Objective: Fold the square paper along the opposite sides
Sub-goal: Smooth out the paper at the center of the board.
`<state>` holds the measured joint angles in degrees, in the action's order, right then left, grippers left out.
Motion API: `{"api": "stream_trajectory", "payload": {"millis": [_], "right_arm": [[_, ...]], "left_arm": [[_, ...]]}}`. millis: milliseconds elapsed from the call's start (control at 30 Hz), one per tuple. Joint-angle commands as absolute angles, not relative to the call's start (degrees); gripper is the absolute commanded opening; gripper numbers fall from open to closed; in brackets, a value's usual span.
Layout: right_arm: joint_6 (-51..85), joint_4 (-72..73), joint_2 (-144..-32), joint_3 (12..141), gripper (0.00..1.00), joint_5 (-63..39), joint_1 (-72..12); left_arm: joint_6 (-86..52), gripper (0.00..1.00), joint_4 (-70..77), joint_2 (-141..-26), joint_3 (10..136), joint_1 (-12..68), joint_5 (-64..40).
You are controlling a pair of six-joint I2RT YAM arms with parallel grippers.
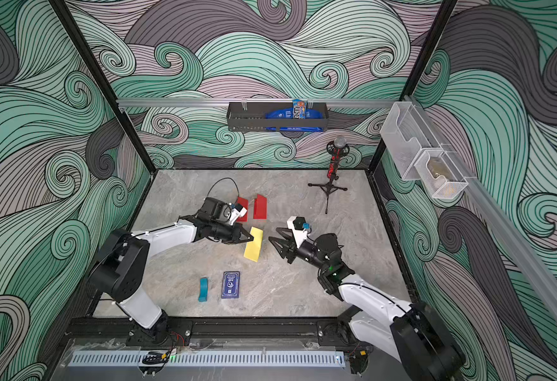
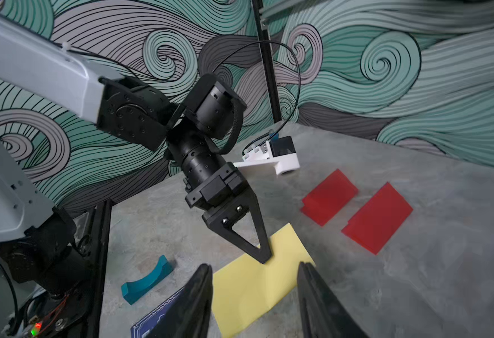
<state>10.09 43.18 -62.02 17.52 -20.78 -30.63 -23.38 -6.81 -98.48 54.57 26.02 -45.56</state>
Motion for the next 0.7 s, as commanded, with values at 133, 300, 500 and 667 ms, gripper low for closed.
{"api": "stream_trajectory", "payload": {"millis": [133, 300, 500, 667], "right_arm": [[0.3, 46.7, -72.0, 17.2, 0.31, -13.9, -35.3], [-1.8, 48.4, -83.4, 21.0, 0.24, -14.1, -39.4], [-2.8, 50.4, -92.6, 23.9, 0.12, -16.2, -40.9], [-3.3, 49.5, -97.4, 26.0, 0.04, -17.3, -42.4]], "left_arm": [[-20.7, 0.0, -5.0, -105.7, 54.3, 26.7, -44.9], [-19.4, 0.0, -5.2, -109.2, 53.8, 26.4, -43.5], [-18.9, 0.0, -6.1, -112.8, 54.4, 26.1, -41.9], [-19.3, 0.0, -6.1, -114.0, 54.7, 26.0, -41.7]]}}
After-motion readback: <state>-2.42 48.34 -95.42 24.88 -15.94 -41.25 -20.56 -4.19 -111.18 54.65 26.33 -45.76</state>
